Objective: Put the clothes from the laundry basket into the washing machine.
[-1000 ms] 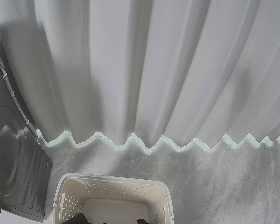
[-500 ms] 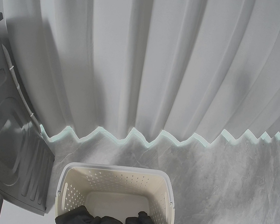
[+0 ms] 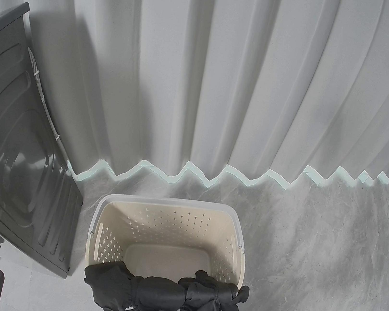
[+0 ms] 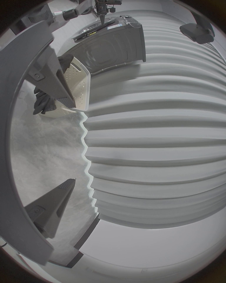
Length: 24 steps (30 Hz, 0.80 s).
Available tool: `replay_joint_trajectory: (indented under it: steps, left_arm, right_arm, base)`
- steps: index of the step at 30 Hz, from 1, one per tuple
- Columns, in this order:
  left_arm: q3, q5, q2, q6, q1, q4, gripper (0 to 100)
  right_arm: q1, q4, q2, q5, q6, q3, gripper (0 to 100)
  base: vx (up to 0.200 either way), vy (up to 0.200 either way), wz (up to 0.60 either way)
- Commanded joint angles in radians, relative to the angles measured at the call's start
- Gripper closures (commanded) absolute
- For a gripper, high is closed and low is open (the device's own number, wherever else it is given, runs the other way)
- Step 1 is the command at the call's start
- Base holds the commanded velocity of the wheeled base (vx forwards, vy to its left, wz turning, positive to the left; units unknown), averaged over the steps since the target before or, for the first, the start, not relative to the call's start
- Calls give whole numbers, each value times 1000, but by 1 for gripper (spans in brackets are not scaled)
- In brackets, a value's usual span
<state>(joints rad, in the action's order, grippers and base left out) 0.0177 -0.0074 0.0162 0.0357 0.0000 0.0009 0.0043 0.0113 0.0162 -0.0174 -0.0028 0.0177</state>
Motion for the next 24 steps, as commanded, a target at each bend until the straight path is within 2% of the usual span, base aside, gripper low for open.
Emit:
replay_joint_trajectory:
  steps: [1, 24]
  left_arm:
    - [-16, 0, -15, 0, 0, -1, 0]
    - [-16, 0, -15, 0, 0, -1, 0]
  right_arm:
    - [0, -1, -16, -1, 0, -16, 0]
    - [0, -1, -16, 1, 0, -16, 0]
  base:
    - [-200, 0, 0]
    - [-200, 0, 0]
